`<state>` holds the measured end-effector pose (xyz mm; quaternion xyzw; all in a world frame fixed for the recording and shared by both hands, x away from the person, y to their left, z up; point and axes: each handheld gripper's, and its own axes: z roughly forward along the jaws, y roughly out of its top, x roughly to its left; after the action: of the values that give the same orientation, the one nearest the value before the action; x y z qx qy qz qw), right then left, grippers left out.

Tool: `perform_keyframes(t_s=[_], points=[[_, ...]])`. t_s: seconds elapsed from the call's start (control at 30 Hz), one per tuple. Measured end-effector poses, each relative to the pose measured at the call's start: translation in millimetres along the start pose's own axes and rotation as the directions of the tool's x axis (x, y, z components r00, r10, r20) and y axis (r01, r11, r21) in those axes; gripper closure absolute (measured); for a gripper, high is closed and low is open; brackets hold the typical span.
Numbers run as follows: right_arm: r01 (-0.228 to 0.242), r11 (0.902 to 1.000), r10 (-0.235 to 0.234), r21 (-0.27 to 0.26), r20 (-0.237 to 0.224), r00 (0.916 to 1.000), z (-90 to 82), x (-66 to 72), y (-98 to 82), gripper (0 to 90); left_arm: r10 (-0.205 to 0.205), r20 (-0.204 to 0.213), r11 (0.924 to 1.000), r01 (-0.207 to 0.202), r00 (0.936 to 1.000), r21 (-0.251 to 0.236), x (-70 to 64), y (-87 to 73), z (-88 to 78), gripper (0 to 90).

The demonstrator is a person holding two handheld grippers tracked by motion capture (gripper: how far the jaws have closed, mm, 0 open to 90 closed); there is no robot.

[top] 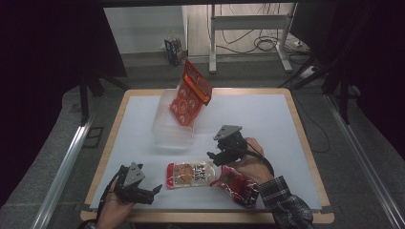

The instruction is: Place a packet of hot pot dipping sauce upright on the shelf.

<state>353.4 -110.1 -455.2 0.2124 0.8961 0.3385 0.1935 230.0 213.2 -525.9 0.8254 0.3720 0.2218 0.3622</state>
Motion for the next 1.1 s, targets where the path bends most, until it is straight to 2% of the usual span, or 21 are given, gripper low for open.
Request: perform_keyframes(t_s=[0.2, 0.3, 0.37, 0.57, 0.67, 0.8, 0.97, 1.1], points=[[-0.042, 0.9989, 0.043, 0.020, -0.050, 0.9978, -5.0, 7.8, -11.7, 36.6, 0.008, -0.001, 1.0000, -0.008, 1.0000, 0.000, -0.8, 0.3, -0.3, 1.3], [-0.062, 0.9975, 0.065, 0.034, -0.094, 0.9935, -9.0, 8.8, -19.9, 49.9, 0.009, 0.002, 1.0000, -0.009, 1.0000, 0.001, -1.1, 0.3, 0.1, 1.3], [-0.061, 0.9974, 0.065, 0.039, -0.115, 0.9913, -12.0, 9.4, -25.0, 55.1, 0.015, 0.005, 0.9998, -0.015, 0.9999, 0.010, -1.9, 0.1, 1.2, 1.3], [-0.031, 0.9988, 0.035, 0.037, -0.126, 0.9914, -21.2, 17.5, -38.6, 66.5, 0.043, 0.004, 0.9988, -0.043, 0.9991, 0.023, -4.4, 0.6, 2.2, 1.3], [-0.017, 0.9981, 0.024, 0.059, -0.126, 0.9917, -26.4, 21.6, -46.3, 75.9, 0.034, 0.014, 0.9993, -0.035, 0.9993, 0.017, -3.3, 0.3, 1.7, 1.3], [-0.041, 0.9968, 0.050, 0.069, -0.138, 0.9892, -35.7, 24.8, -59.8, 87.8, 0.007, 0.030, 1.0000, -0.007, 0.9995, 0.007, -1.8, -0.4, 1.3, 1.3], [-0.086, 0.9925, 0.098, 0.087, -0.149, 0.9840, -46.7, 28.6, -76.0, 88.4, -0.005, 0.034, 1.0000, 0.005, 0.9994, 0.001, -0.6, -0.4, 0.5, 1.3], [-0.104, 0.9904, 0.117, 0.091, -0.152, 0.9815, -53.6, 33.0, -85.8, 88.4, -0.009, 0.035, 1.0000, 0.009, 0.9994, 0.001, -0.2, -0.6, 0.5, 1.3]])
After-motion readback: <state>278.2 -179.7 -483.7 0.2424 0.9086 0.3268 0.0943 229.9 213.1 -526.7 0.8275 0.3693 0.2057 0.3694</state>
